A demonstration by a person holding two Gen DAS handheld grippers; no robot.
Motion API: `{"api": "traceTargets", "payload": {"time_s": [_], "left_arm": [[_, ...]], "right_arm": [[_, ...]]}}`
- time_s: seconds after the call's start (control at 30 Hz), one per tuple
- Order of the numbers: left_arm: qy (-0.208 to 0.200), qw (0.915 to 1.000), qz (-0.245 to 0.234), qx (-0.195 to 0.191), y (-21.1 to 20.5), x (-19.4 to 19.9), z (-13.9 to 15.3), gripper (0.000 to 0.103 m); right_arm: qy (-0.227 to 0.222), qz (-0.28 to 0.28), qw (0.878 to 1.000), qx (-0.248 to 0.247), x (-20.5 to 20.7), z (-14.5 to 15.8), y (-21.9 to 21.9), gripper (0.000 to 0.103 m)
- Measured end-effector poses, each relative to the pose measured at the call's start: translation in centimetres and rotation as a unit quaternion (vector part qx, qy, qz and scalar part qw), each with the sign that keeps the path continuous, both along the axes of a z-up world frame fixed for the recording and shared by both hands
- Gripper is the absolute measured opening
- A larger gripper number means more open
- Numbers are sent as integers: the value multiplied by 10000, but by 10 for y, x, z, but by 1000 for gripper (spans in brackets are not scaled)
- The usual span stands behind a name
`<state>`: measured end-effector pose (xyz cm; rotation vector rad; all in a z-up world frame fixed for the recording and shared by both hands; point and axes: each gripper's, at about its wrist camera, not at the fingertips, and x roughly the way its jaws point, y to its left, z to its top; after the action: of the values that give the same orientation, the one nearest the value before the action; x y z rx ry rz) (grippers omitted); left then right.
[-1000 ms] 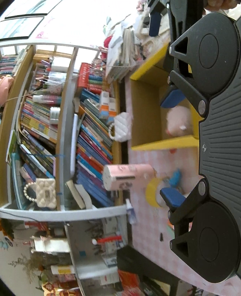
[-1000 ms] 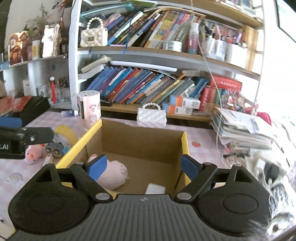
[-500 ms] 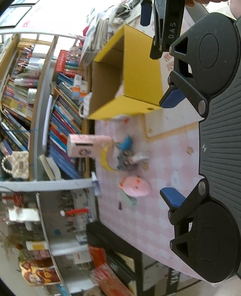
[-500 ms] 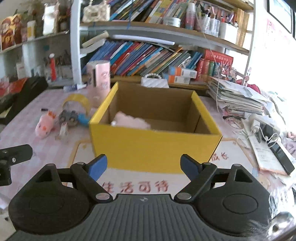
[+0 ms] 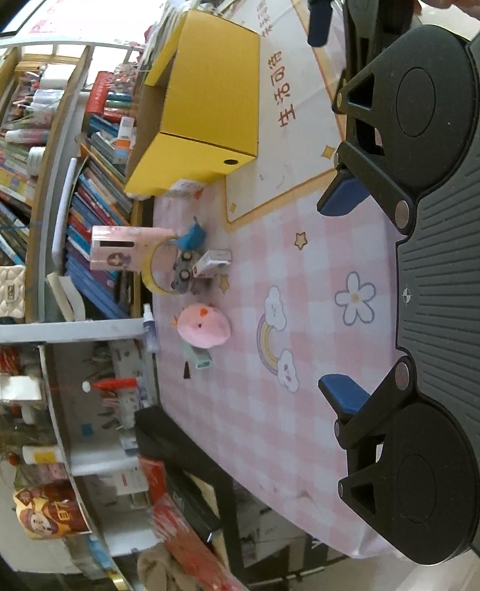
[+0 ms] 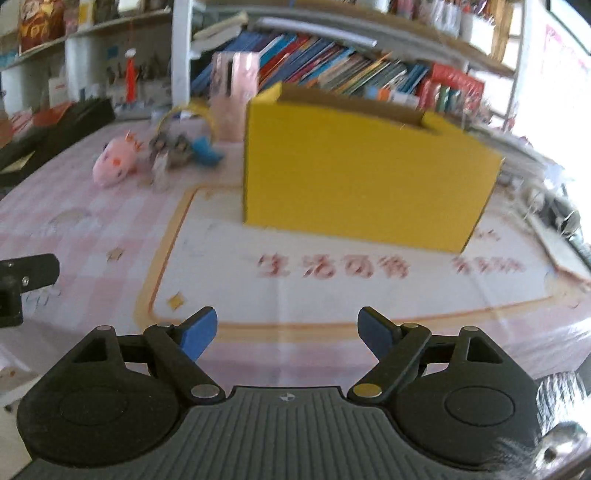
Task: Organize objects
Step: 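Lift both open tools out of the box back toward the table items, then grasp red-capped white stick with right tool while left tool approaches pink chick plush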
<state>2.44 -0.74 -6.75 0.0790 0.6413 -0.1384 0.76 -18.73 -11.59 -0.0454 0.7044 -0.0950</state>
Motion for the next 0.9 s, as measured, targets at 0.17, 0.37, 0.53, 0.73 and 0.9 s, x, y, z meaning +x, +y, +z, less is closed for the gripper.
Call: {"api": "traceTargets", "payload": {"time_s": [0.17, 0.37, 0.53, 0.73, 0.9], "left_arm": [[-49, 9995, -221, 224, 1, -4, 27, 94], [-76, 9992, -346, 190, 9, -7, 56, 94], [-103, 9995, -304, 64, 22, -9, 64, 95], [-86, 9996, -254, -3, 38, -5, 67, 94], [-27, 9997, -230, -105, 50, -2, 67, 94]], "right_arm": [[-13, -11, 9997, 261, -2, 20, 4, 83], [-95, 35, 9992, 386, -4, 59, 15, 83], [-291, 201, 9988, 349, -10, 82, 27, 83], [-396, 191, 9980, 463, -10, 94, 38, 79], [-487, 205, 9973, 505, -9, 101, 48, 78]]}}
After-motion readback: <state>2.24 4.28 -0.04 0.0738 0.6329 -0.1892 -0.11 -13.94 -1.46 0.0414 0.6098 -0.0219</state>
